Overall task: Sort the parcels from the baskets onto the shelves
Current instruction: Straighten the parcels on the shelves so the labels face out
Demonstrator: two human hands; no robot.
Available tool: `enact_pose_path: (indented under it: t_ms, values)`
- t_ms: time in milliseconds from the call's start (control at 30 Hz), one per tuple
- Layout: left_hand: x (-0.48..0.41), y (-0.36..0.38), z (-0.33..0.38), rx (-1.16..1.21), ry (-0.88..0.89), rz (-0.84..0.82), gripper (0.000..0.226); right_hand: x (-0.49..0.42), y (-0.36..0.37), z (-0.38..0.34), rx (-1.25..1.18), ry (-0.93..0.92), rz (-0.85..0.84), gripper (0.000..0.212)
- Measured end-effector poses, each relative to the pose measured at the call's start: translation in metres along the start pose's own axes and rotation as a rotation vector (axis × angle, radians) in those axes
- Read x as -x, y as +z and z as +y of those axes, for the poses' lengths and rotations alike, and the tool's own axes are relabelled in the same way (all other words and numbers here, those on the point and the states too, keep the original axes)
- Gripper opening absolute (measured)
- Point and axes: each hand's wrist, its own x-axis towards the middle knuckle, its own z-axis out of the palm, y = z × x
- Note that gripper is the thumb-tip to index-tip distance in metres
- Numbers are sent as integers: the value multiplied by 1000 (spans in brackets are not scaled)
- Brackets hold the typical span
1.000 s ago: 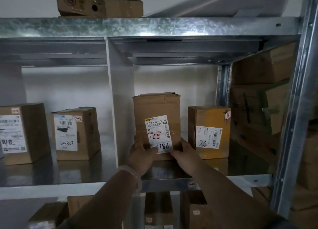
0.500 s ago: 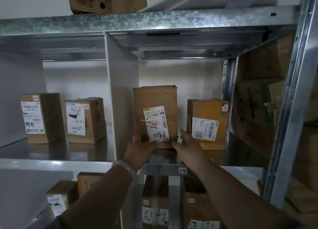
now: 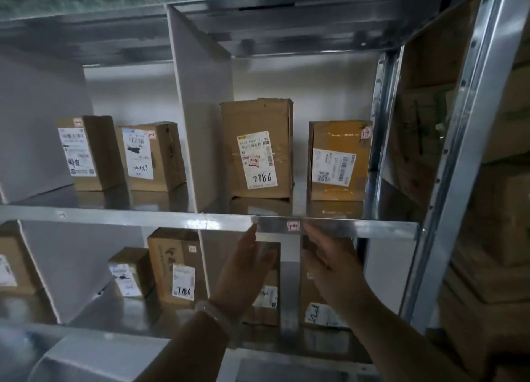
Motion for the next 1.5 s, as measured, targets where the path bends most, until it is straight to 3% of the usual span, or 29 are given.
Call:
enact_pose_path:
  t_ms: [67, 133, 267, 500, 800, 933, 1033, 1100, 1267, 1500]
  values:
    - [12, 8, -26, -27, -49, -22, 43, 13, 10, 22, 29, 63, -52, 51]
    - [22, 16, -53, -37, -159, 22, 47, 25, 16, 39, -21, 140, -111, 32]
    - [38, 30, -88, 35, -369, 33, 51, 44, 20, 68, -27, 296, -136, 52]
    - [29, 34, -111, -65, -430, -7, 61, 42, 19, 88, 73, 417, -140, 52]
    - [-1, 13, -174, -131, -434, 141, 45, 20, 76, 112, -1, 462, -332, 57]
    - [-30, -1, -203, -93, -497, 195, 44, -13, 106, 121, -38, 482, -293, 60]
    - [-50, -8, -212, -138, -590, 151, 78, -35, 130, 130, -46, 524, -277, 62]
    - [-60, -14, -218, -154, -658, 119, 86, -48, 144, 132, -55, 540, -281, 65]
    - [-76, -24, -271, -84, -726, 16, 73, -70, 171, 135, -138, 565, -235, 51]
    - [-77, -22, -237, -95, -687, -22, 65, -81, 182, 141, -199, 566, -171, 45]
